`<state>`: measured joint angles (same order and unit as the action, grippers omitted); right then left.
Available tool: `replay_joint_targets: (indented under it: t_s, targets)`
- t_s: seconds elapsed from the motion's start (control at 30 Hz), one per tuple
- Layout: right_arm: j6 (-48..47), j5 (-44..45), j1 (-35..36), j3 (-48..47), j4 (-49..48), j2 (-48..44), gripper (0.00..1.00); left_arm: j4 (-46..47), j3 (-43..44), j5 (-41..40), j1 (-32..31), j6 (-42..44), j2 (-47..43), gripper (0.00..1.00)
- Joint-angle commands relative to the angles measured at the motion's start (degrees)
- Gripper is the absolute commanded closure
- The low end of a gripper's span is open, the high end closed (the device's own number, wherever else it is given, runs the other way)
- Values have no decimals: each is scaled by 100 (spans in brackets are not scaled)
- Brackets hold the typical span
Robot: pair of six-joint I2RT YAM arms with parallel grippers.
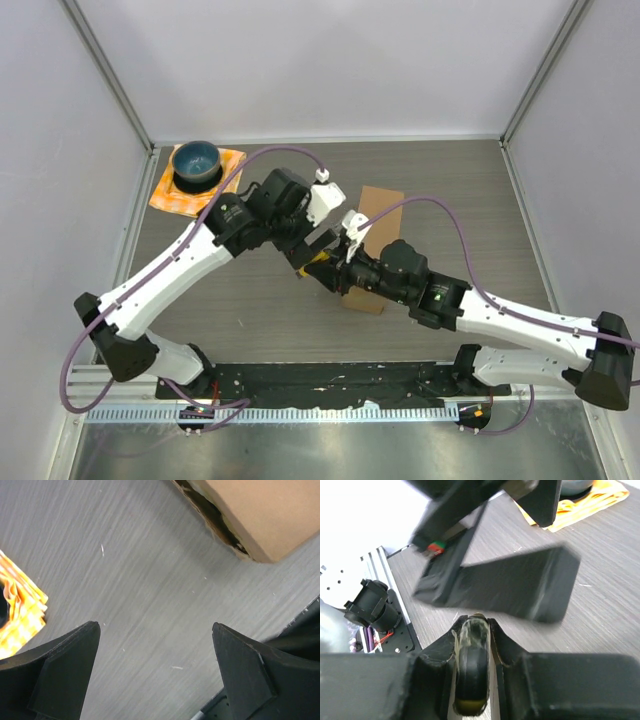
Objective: Unpack the express box
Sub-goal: Cut the express box at the center of the board.
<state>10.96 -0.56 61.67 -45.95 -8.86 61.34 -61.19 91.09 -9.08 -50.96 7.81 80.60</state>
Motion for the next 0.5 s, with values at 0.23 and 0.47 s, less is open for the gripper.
replay_joint_targets:
  t_s: [0.23,0.47]
  targets:
    - [-146,4271,-32,263,445,-2232,99,1644,-1135,2050,1423,1398,220,0]
    - [-754,6278,-532,-580,1438,-1031,99,2005,-2050,2201,974,1363,17,0]
